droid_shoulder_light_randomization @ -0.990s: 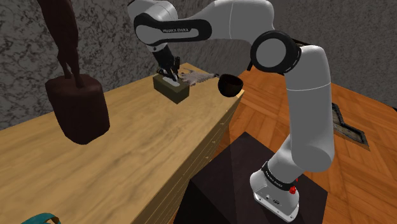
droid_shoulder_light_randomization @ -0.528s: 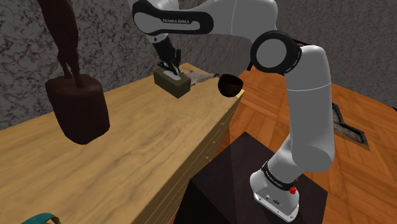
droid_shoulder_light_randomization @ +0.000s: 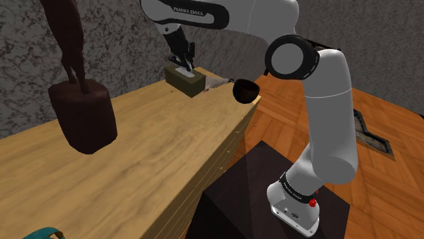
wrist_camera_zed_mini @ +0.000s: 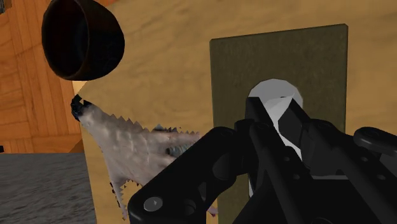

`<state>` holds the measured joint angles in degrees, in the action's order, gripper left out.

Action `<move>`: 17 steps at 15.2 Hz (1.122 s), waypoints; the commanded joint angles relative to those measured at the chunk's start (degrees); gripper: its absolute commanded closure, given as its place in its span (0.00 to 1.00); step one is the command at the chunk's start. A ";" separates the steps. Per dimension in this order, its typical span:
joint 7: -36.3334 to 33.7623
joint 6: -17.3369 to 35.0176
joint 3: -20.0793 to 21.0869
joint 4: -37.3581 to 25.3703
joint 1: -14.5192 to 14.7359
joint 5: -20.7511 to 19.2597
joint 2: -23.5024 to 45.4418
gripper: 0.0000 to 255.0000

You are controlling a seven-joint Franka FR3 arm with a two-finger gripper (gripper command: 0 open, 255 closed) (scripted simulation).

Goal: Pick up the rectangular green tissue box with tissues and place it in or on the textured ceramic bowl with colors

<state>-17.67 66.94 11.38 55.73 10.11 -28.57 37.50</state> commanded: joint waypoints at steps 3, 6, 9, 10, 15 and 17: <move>1.75 -3.81 -0.40 -5.59 0.95 -0.70 1.42 1.00; 3.40 -7.07 -0.90 -11.08 1.90 -1.46 3.28 1.00; 5.21 -10.26 -1.60 -17.14 2.99 -2.30 5.72 1.00; 4.79 -7.57 -1.10 -10.59 1.07 -1.76 1.82 1.00; 7.01 0.16 -1.01 6.63 -5.79 -0.89 -9.17 1.00; 8.59 2.41 -1.46 11.01 -7.99 -0.84 -12.19 1.00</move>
<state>-9.86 67.84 10.12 64.00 3.39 -29.48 27.02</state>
